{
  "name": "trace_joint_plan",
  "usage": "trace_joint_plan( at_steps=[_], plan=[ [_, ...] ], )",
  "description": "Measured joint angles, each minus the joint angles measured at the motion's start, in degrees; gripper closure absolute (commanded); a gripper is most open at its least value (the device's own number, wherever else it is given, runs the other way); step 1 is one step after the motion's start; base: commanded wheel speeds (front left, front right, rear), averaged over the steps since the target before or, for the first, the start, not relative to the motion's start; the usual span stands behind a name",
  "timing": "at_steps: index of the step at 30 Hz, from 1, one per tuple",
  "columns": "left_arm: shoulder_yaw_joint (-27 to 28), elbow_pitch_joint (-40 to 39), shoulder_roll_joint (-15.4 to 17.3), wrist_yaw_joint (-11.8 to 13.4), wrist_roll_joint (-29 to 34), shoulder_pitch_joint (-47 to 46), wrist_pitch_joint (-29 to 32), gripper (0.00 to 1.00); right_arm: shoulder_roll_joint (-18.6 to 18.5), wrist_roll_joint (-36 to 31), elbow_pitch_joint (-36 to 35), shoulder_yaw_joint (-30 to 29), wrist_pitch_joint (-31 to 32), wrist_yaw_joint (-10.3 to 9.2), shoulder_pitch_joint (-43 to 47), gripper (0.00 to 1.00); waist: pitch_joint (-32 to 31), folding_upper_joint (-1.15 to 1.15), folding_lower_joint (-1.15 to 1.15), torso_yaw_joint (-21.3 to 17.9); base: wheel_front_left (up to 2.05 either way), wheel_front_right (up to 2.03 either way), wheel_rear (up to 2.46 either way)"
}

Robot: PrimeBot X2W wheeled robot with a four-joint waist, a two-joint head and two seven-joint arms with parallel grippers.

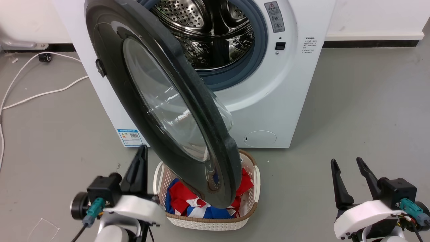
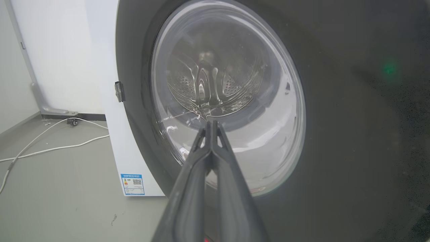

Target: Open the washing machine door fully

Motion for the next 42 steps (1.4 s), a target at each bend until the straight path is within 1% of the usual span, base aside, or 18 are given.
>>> trace_joint_plan(
  at_steps=[5, 13, 18, 21, 22, 23, 26, 31, 32, 33, 34, 35, 36, 42],
  plan=[
    [0.73, -6.57, -0.13, 0.99, -0.59, -1.82, 0.01, 1.0, 0.04, -0.09, -0.04, -0.3, 0.05, 0.0, 0.0, 0.0, 0.04, 0.0, 0.0, 0.29, 0.0, 0.0, 0.0],
    [0.51, -20.16, -0.2, 2.81, 0.44, -4.5, -0.01, 1.0, 0.11, -0.03, 0.01, -0.59, 0.48, 0.0, 0.03, 0.0, -0.36, 0.0, 0.0, 0.39, 0.0, 0.0, 0.0],
    [-2.2, -28.31, -0.29, 3.28, 0.65, -6.06, 0.18, 1.0, 0.13, 0.01, 0.02, -0.75, 0.7, 0.0, 0.04, 0.0, -0.64, 0.0, 0.0, 0.37, 0.0, 0.0, 0.0],
    [-4.48, -32.37, -0.36, 3.53, 0.73, -7.1, 1.27, 1.0, 0.13, 0.02, 0.02, -0.74, 0.99, 0.0, 0.14, 0.0, -0.81, 0.0, 0.0, 0.32, 0.0, 0.0, 0.0],
    [-5.46, -33.53, -0.38, 3.52, 0.59, -7.39, 1.78, 1.0, 0.14, 0.03, 0.02, -0.76, 1.01, 0.0, 0.19, 0.0, -0.82, 0.0, 0.0, 0.29, 0.0, 0.0, 0.0],
    [-7.66, -35.13, -0.42, 3.37, 0.21, -7.89, 3.25, 1.0, 0.14, 0.04, 0.01, -0.79, 1.05, 0.0, 0.2, 0.0, -0.84, 0.0, 0.0, 0.25, 0.0, 0.0, 0.0],
    [-12.09, -35.96, -0.44, 2.66, -1.29, -7.93, 6.46, 1.0, 0.14, 0.12, -0.03, -0.83, 1.11, 0.0, 0.25, 0.0, -0.76, 0.0, 0.0, 0.18, 0.0, 0.0, 0.0],
    [-21.27, -34.1, -0.51, 1.64, -5.23, -7.55, 12.49, 1.0, 0.16, 0.62, -0.11, -0.67, 1.34, 0.0, 0.25, 0.0, -0.31, 0.0, 0.0, -0.18, 0.0, 0.0, 0.0],
    [-21.27, -34.1, -0.51, 1.64, -5.23, -7.55, 12.49, 1.0, 0.16, 0.62, -0.11, -0.67, 1.34, 0.0, 0.25, 0.0, -0.31, 0.0, 0.0, -0.18, 0.0, 0.0, 0.0],
    [-24.69, -32.88, -0.53, 1.21, -6.45, -6.65, 14.33, 1.0, 0.16, 0.86, -0.1, -0.76, 1.55, 0.0, 0.24, 0.0, -0.03, 0.0, 0.0, -0.31, 0.0, 0.0, 0.0],
    [-26.46, -32.18, -0.53, 1.12, -7.14, -6.07, 15.12, 1.0, 0.18, 1.07, -0.09, -0.77, 1.55, 0.0, 0.23, 0.0, 0.13, 0.0, 0.0, -0.35, 0.0, 0.0, 0.0],
    [-26.46, -32.18, -0.53, 1.12, -7.14, -6.07, 15.12, 1.0, 0.18, 1.07, -0.09, -0.77, 1.55, 0.0, 0.23, 0.0, 0.13, 0.0, 0.0, -0.35, 0.0, 0.0, 0.0],
    [-29.41, -31.09, -0.51, 0.74, -7.98, -5.25, 16.38, 1.0, 0.18, 1.07, -0.08, -0.81, 1.51, 0.0, 0.2, 0.0, 0.41, 0.0, 0.0, -0.37, 0.0, 0.0, 0.0],
    [-38.51, -25.71, -0.4, -0.26, -9.53, -2.09, 20.09, 1.0, 0.18, 0.94, 0.01, -0.58, 1.49, 0.0, -0.04, 0.0, 1.13, 0.0, 0.0, -0.49, 0.0, 0.0, 0.0]
  ],
)
